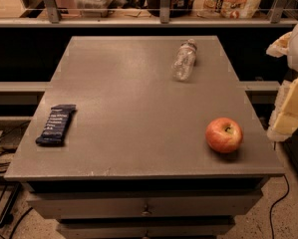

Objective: Pick rxbar blueberry

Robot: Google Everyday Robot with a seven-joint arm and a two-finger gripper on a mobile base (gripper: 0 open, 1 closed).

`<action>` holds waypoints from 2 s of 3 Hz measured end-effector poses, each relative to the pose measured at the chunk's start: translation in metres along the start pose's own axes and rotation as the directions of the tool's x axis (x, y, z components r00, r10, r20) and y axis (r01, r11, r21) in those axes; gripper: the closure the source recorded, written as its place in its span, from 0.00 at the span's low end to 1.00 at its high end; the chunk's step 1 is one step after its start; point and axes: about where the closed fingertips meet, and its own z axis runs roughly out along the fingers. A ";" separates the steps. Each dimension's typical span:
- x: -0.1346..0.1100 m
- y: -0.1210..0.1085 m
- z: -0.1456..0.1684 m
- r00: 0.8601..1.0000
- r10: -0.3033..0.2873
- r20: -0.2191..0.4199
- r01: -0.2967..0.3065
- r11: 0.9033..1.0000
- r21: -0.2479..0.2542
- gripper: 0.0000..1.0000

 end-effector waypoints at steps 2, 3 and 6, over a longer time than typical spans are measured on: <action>-0.020 0.002 0.001 0.994 -0.050 0.097 0.051 0.999 -0.017 0.00; -0.060 0.009 0.005 0.964 -0.122 0.235 0.133 0.991 -0.030 0.00; -0.127 0.019 0.013 0.895 -0.156 0.418 0.183 0.983 -0.025 0.00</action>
Offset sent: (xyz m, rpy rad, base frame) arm 0.0052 0.0423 0.0014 0.1782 -0.0091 0.1700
